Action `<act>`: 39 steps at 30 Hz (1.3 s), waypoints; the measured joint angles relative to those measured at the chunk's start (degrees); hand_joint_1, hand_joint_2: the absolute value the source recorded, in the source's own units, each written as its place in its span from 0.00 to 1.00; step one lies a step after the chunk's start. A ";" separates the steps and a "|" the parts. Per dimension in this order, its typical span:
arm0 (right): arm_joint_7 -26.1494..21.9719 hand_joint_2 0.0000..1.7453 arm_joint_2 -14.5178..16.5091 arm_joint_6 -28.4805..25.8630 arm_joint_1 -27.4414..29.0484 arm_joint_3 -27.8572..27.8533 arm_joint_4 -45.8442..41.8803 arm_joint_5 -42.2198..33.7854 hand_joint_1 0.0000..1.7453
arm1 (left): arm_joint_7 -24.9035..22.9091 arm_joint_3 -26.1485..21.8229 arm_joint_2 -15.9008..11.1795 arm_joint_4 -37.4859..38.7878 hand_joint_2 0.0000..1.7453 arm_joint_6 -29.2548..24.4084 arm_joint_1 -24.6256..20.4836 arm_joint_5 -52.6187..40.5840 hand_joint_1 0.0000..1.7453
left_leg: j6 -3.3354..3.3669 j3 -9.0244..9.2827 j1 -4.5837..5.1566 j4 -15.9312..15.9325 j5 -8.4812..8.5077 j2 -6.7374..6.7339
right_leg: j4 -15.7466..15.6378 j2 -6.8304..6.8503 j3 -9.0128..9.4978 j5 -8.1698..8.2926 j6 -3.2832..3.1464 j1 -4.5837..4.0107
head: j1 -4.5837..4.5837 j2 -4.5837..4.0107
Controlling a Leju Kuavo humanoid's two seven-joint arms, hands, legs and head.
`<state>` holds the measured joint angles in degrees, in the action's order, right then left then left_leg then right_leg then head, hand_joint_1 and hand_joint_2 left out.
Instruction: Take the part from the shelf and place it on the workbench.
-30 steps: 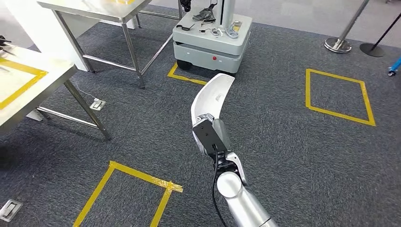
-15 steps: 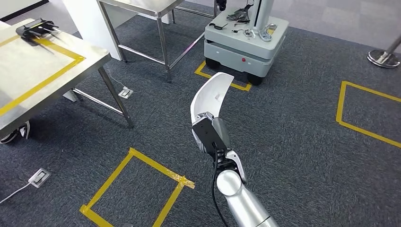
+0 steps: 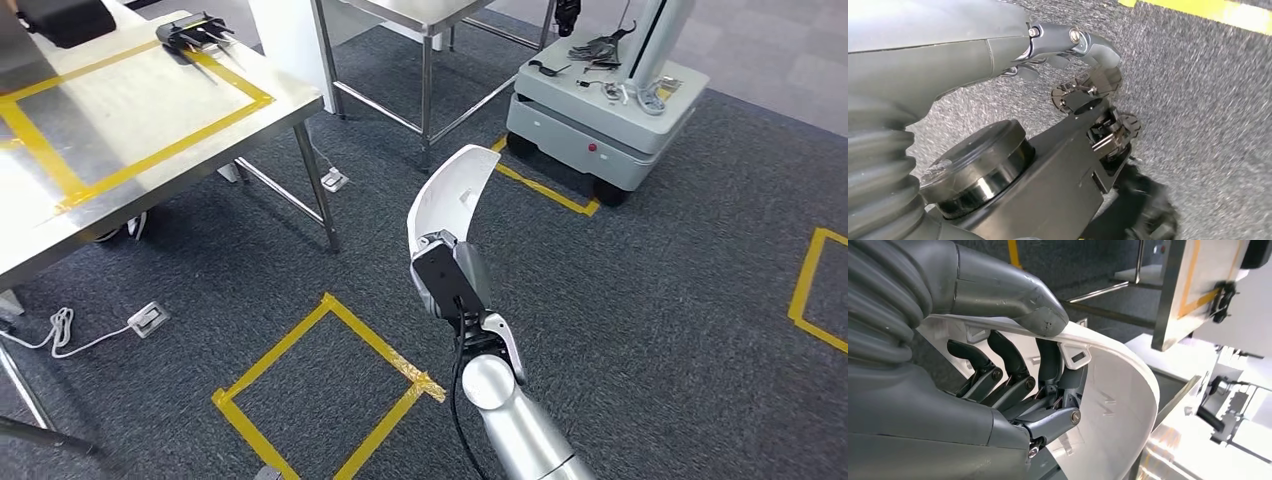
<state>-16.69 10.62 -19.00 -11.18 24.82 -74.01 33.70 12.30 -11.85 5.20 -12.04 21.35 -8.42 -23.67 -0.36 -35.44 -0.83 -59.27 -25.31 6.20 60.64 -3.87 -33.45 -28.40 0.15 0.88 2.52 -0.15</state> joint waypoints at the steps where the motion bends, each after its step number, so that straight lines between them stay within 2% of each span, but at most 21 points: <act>1: -0.05 1.00 0.00 0.01 -0.04 -0.02 0.00 0.01 1.00 | 0.02 0.00 0.02 0.00 1.00 0.00 -0.03 0.00 0.00 | -0.43 -0.23 -0.10 0.14 0.24 0.62 | -1.01 -0.68 0.36 -0.02 -0.07 -0.04 | -0.02 0.00; 3: -0.14 1.00 0.03 0.01 -0.14 -0.09 0.00 0.04 1.00 | -0.02 0.00 -0.03 0.03 1.00 0.00 0.07 0.00 0.00 | -1.33 -0.64 -0.27 0.61 0.74 1.65 | -1.40 0.28 0.43 0.30 -0.45 -0.12 | -0.01 0.00; 5: -0.27 1.00 0.14 -0.01 -0.31 -0.18 0.00 0.05 1.00 | -0.11 0.00 -0.10 0.06 1.00 0.00 0.24 0.00 0.00 | -1.84 -1.45 -0.05 -0.47 -0.01 -0.49 | -2.04 1.67 0.77 0.79 -1.28 0.02 | -0.19 0.00; 7: -0.37 1.00 0.20 -0.01 -0.43 -0.29 0.01 0.04 1.00 | -0.16 0.00 -0.13 0.06 1.00 0.00 0.12 0.00 0.00 | -2.06 -3.91 0.19 -5.89 -3.13 -4.22 | -2.40 3.31 0.91 1.04 -1.90 -0.03 | -0.44 0.00; 9: -0.40 1.00 0.19 0.01 -0.42 -0.40 0.06 0.01 1.00 | -0.17 0.00 -0.13 0.06 1.00 0.00 -0.04 0.00 0.00 | -2.27 -7.02 0.15 -13.16 -6.30 -5.55 | -2.35 5.10 0.86 0.98 -2.11 -0.26 | -0.52 0.00; 10: -0.39 1.00 0.18 0.03 -0.41 -0.44 0.10 -0.01 1.00 | -0.18 0.00 -0.13 0.06 1.00 0.00 -0.01 0.00 0.00 | -2.33 -7.61 0.13 -14.84 -6.58 -5.73 | -2.30 5.97 0.85 0.92 -2.15 -0.32 | -0.52 0.00; 11: -0.39 1.00 0.18 0.03 -0.44 -0.46 0.13 -0.02 1.00 | -0.19 0.00 -0.13 0.07 1.00 0.00 0.04 0.00 0.00 | -2.34 -7.15 0.13 -14.44 -5.85 -5.91 | -2.21 6.78 0.84 0.84 -2.15 -0.34 | -0.53 0.00; 15: -0.33 1.00 0.17 -0.20 -0.69 -0.61 0.13 -0.02 1.00 | -0.17 0.00 -0.12 0.00 1.00 0.00 -0.17 -0.10 0.00 | -1.42 0.06 0.63 -1.41 -0.84 -9.45 | -1.36 9.34 0.80 0.13 -1.47 -0.69 | -0.55 0.00; 18: -0.25 1.00 0.17 -0.31 -0.62 -0.72 0.13 0.00 1.00 | -0.24 0.00 -0.12 0.01 1.00 0.00 -0.25 -0.25 0.00 | -0.16 0.52 1.00 0.01 -0.68 -8.78 | -1.31 10.85 0.93 -0.04 -0.64 -0.95 | -0.45 0.00; 19: -0.22 1.00 0.18 -0.32 -0.62 -0.75 0.11 0.00 1.00 | -0.27 0.00 -0.10 0.02 1.00 0.00 -0.19 -0.30 0.00 | 0.19 0.46 0.90 0.15 -0.51 -8.16 | -1.17 10.52 0.94 -0.25 -0.27 -0.84 | -0.43 0.00; 21: -0.21 1.00 0.16 -0.36 -0.64 -0.81 0.08 0.01 1.00 | -0.31 0.00 -0.02 0.03 1.00 0.00 -0.24 -0.34 0.00 | 0.85 0.39 0.53 0.46 -0.11 -6.97 | 1.47 7.77 -0.14 -2.18 0.48 -0.54 | -0.35 0.00; 23: -0.17 1.00 0.03 -0.38 -0.46 -0.85 0.07 0.03 1.00 | -0.33 0.00 0.14 0.03 1.00 0.00 -0.39 -0.37 0.00 | 1.18 0.16 0.36 0.48 0.12 -5.69 | 8.34 4.84 -3.28 -5.74 0.97 -0.34 | -0.27 0.00; 25: -0.08 1.00 -0.16 -0.39 -0.08 -0.89 0.07 0.05 1.00 | -0.48 0.00 0.23 0.05 1.00 0.00 -0.38 -0.37 0.00 | 1.23 -0.05 0.37 0.36 0.22 -4.13 | 14.23 4.25 -6.12 -7.51 1.05 -0.32 | -0.25 0.00; 26: -0.06 1.00 -0.22 -0.39 0.07 -0.90 0.07 0.07 1.00 | -0.62 0.00 0.23 0.07 1.00 0.00 -0.31 -0.35 0.00 | 1.18 -0.11 0.37 0.27 0.26 -3.32 | 14.26 4.16 -6.20 -6.74 0.96 -0.30 | -0.25 0.00; 29: -0.04 1.00 -0.28 -0.31 0.18 -0.92 0.07 0.15 1.00 | -0.99 0.00 0.32 0.08 1.00 0.00 -0.26 -0.18 0.00 | 0.80 -0.24 0.38 0.06 0.45 -0.97 | 3.98 1.81 -1.41 -1.30 0.40 -0.12 | -0.27 0.00; 31: -0.07 1.00 -0.28 -0.19 0.23 -0.91 0.08 0.23 1.00 | -1.11 0.00 0.42 0.06 1.00 0.00 -0.29 -0.05 0.00 | 0.14 -0.62 0.32 0.10 0.80 0.33 | -0.74 -0.05 0.64 -0.14 0.14 -0.08 | -0.30 0.00; 33: -0.09 1.00 -0.25 -0.11 0.28 -0.92 0.09 0.34 1.00 | -1.18 0.00 0.41 0.07 1.00 0.00 -0.06 0.00 0.00 | -0.79 -1.00 0.18 0.51 1.33 1.58 | -1.35 0.43 0.81 -0.08 -0.23 -0.18 | -0.28 0.00; 34: -0.10 1.00 -0.19 -0.09 0.26 -0.92 0.09 0.39 1.00 | -1.17 0.00 0.37 0.08 1.00 0.00 0.18 0.02 0.00 | -1.13 -1.19 0.14 0.60 1.44 1.40 | -1.61 1.11 0.94 0.15 -0.62 -0.13 | -0.28 0.00; 36: -0.13 1.00 0.06 -0.04 0.22 -0.93 0.09 0.47 1.00 | -1.20 0.00 0.27 0.09 1.00 0.00 0.45 0.05 0.00 | -1.55 -2.29 0.40 -1.32 0.06 -1.40 | -2.20 2.52 1.22 0.63 -1.45 0.06 | -0.58 0.00; 38: -0.13 1.00 0.21 0.01 0.29 -0.97 0.10 0.50 1.00 | -1.20 0.00 0.24 0.08 1.00 0.00 0.34 0.11 0.00 | -1.79 -5.04 0.50 -7.67 -3.59 -4.76 | -2.38 4.11 1.19 0.78 -1.86 -0.07 | -0.89 0.00; 39: -0.11 1.00 0.21 0.03 0.34 -1.01 0.11 0.49 1.00 | -1.19 0.00 0.24 0.08 1.00 0.00 0.28 0.16 0.00 | -1.94 -6.60 0.46 -11.42 -5.27 -5.37 | -2.36 4.99 1.13 0.76 -1.92 -0.15 | -0.90 0.00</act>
<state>-16.80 10.82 -18.97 -10.84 23.81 -73.89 34.19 11.11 -11.85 5.44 -11.97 21.35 -8.13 -23.51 -2.30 -42.04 -0.38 -70.69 -30.58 0.83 58.27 1.13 -32.31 -27.64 -1.77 0.73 1.62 -0.15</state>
